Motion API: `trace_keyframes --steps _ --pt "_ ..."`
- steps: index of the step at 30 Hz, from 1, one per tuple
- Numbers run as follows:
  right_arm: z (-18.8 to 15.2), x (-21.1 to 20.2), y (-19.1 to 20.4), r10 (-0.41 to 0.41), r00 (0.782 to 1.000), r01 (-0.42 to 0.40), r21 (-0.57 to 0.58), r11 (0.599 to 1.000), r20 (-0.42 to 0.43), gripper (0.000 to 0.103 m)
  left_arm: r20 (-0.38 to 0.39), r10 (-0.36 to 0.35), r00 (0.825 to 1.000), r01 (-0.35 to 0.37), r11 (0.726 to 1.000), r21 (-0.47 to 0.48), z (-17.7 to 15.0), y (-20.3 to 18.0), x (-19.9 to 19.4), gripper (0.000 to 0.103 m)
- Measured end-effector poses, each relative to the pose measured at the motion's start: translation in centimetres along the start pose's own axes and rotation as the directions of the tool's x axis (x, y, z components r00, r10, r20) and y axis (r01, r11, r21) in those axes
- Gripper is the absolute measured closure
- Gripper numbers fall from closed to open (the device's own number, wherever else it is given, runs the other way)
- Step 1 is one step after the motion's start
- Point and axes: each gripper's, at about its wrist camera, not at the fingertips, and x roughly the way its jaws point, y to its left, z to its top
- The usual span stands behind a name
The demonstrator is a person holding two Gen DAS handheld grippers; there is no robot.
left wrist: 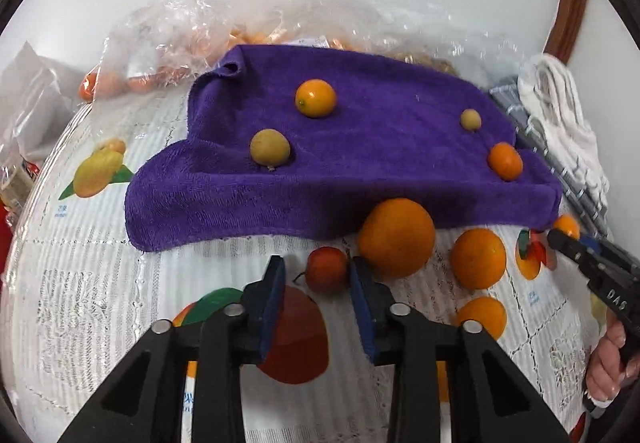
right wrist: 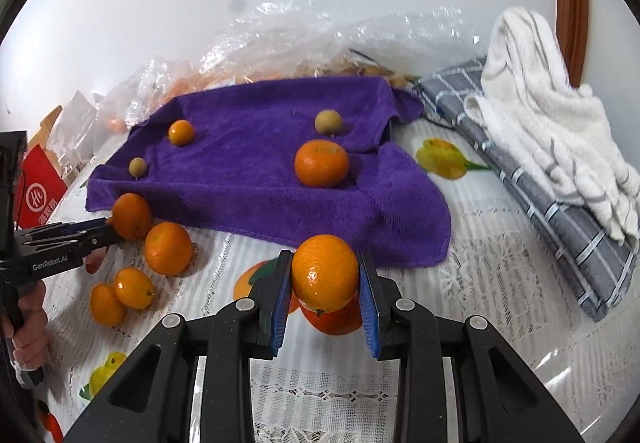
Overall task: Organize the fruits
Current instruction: 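Grasp a small red fruit with the left tool while the right tool holds the tangerine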
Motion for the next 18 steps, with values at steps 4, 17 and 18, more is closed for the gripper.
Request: trace_keyframes --steps 4,17,18 --pt "-0.1 0.2 0.3 -0.008 1.0 0.008 -0.015 1.0 0.006 0.072 0.037 -0.017 0.999 0.018 1.0 -0.021 -0.2 0.6 -0.4 0.079" --pt "-0.4 -0.2 0.5 0.0 1.0 0.001 -0.021 1.0 0.023 0.072 0.224 -0.003 0.975 0.027 0.994 -0.105 0.3 2.5 -4.0 0.08" --pt "-0.4 -0.1 0.4 -0.003 1.0 0.003 -0.019 1.0 0.021 0.072 0.231 -0.005 0.973 0.03 0.994 -0.106 0.3 2.5 -4.1 0.08"
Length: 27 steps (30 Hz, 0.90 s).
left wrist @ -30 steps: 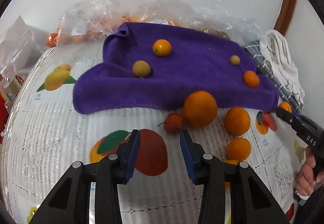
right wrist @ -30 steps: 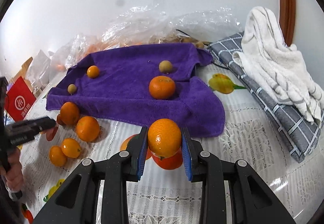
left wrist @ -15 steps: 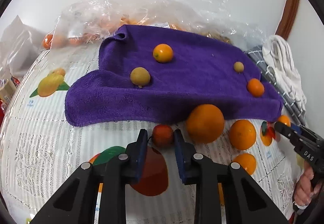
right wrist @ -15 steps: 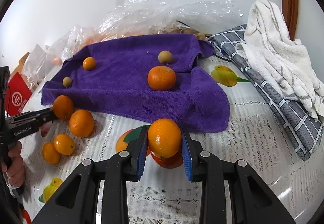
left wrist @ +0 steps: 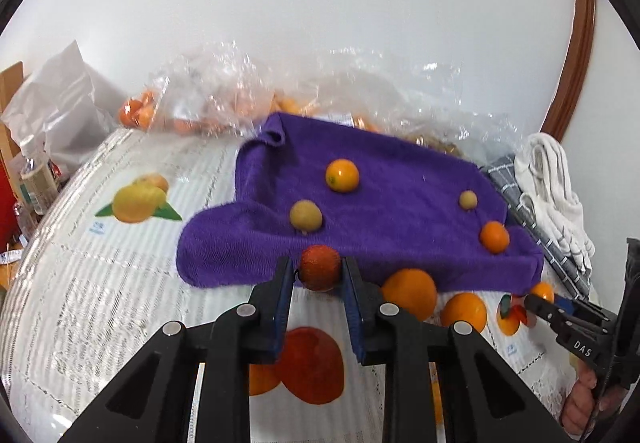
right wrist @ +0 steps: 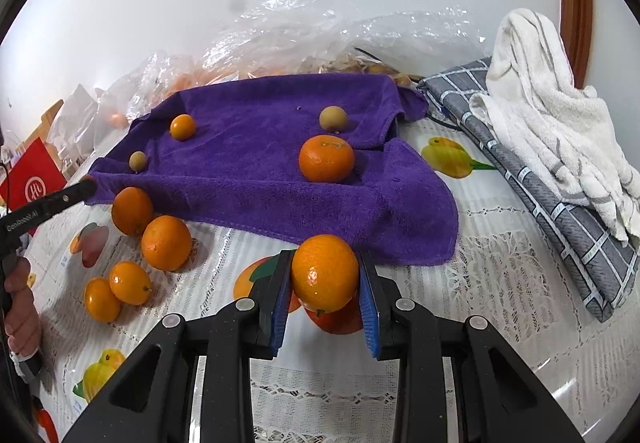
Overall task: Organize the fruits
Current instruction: 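Grasp a small red fruit with the left tool while the right tool holds the tangerine, then carry the tangerine and small red fruit over the purple towel with both tools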
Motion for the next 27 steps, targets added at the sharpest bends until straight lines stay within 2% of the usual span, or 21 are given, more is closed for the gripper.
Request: trace_keyframes --steps 10,19,27 --pt "-0.1 -0.5 0.2 -0.011 1.0 0.011 -0.002 1.0 0.02 0.072 0.071 -0.099 0.993 0.103 0.994 -0.047 0.4 0.6 -1.4 0.08" --pt "-0.3 -1.3 0.8 -0.019 0.999 0.021 -0.033 0.999 0.051 0.072 0.112 -0.077 0.991 0.081 0.996 -0.026 0.2 0.3 -1.9 0.08" --pt "-0.1 -1.9 -0.2 0.003 0.997 -0.005 0.019 1.0 0.077 0.072 0.12 -0.058 0.991 0.065 0.996 -0.053 0.3 1.0 -1.9 0.08"
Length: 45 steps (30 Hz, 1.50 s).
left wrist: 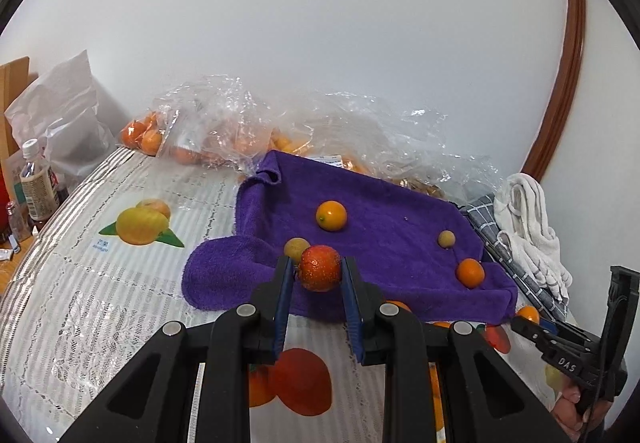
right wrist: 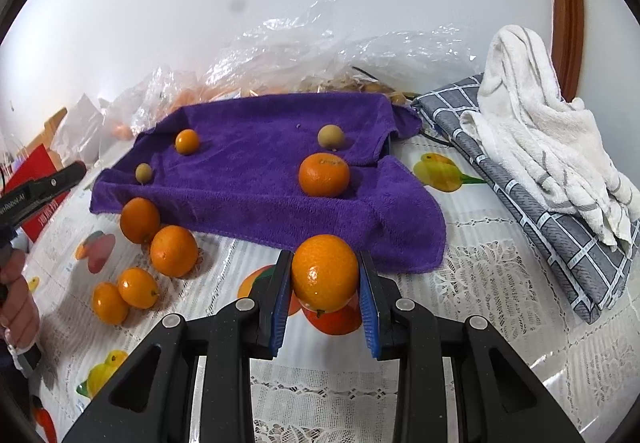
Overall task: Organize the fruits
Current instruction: 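Carry the tangerine and small red fruit over the purple towel with both tools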
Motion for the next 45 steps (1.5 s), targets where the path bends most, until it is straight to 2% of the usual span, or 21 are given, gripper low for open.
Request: trace_keyframes --steps 4,8,16,21,27,30,33,45 --pt "0.3 -0.3 -0.4 -0.003 1.0 0.003 0.024 1.0 0.011 0.072 -0.005 0.017 1.0 -0.018 1.0 -0.021 0.1 0.5 0.1 0.08" --pt "0.6 -1.2 -0.6 -0.003 0.999 0.002 0.04 0.999 0.032 0.072 0.001 0.067 0.998 -0.067 0.998 -0.021 0.1 0.8 0.1 0.08" --pt "2.4 -2.7 0.5 -0.003 0.998 0.003 -0.005 1.0 0.056 0.072 -0.009 0.073 0.997 -0.074 0.996 -0.042 0.2 1.3 0.3 0.08" --pt "3.9 -3.1 1.3 -0.002 0.996 0.003 -0.013 1.0 0.086 0.072 0.015 0.116 0.993 -0.116 0.993 0.009 0.1 0.8 -0.1 0.08" --pt "4.6 -2.3 1.4 0.008 0.997 -0.007 -0.009 1.0 0.071 0.072 0.007 0.118 0.993 -0.118 0.993 0.018 0.0 0.7 0.1 0.08" --pt "5.0 -1.8 1.3 0.013 0.998 -0.012 -0.013 1.0 0.066 0.072 0.007 0.144 0.989 -0.145 0.989 0.027 0.2 0.5 0.2 0.08" --pt "5.5 -1.4 1.1 0.006 0.997 -0.004 -0.024 1.0 0.074 0.072 0.021 0.173 0.985 -0.174 0.983 0.059 0.6 0.0 0.0 0.08" --pt "9.0 0.8 0.0 0.005 0.997 -0.005 -0.009 1.0 0.075 0.072 -0.003 0.168 0.986 -0.167 0.984 0.055 4.7 -0.3 0.4 0.08"
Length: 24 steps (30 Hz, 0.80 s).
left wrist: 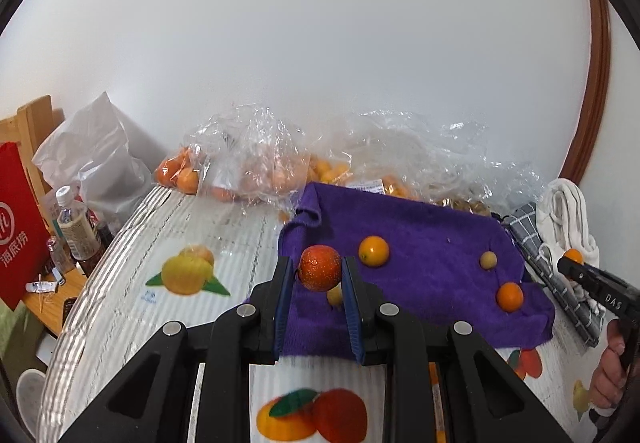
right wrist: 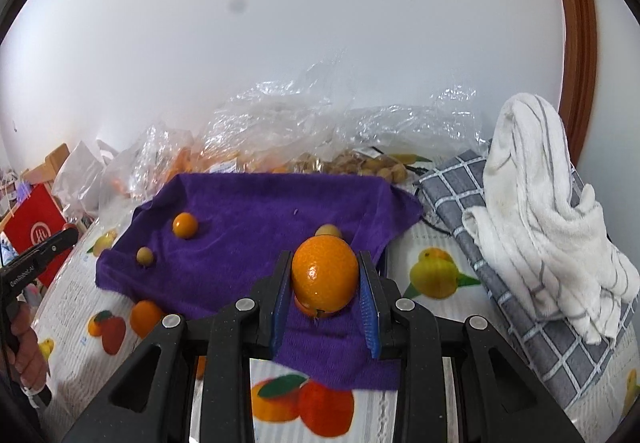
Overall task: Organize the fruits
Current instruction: 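Carry the tangerine and small red fruit over the purple towel with both tools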
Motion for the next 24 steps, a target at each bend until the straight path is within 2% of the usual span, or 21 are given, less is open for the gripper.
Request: trace_keyframes --steps 3,8,15,20,24 --pt "0.5 1.1 -0.5 -0.002 1.0 0.002 0.008 1.0 -0.012 0.072 -0.022 -0.005 1.0 0.005 1.0 -0.01 1.0 0.3 1.2 0.08" --pt "0.7 4.3 -0.9 -0.012 0.997 0.013 0.013 1.0 -0.077 0.072 -0.077 -0.041 0.996 0.04 0.999 -0.017 1.6 -0.7 4.0 0.08" --pt "0.9 8.5 -0.4 -0.047 0.987 0.04 -0.052 0.998 -0.156 0.072 -0.15 -0.054 0.987 0.059 0.998 0.032 1.5 -3.1 7.5 0.08" --pt "0.8 10.3 -0.8 -0.056 0.979 0.048 -0.044 0.998 -0.195 0.072 -0.21 -0.004 0.978 0.028 0.993 0.111 1.6 -4.3 10.2 0.08" --pt "0.7 11.1 -0.7 -0.073 0.976 0.063 -0.054 0.997 -0.206 0.072 -0.221 0.034 0.975 -0.001 0.989 0.146 1.3 -4.4 11.2 0.08"
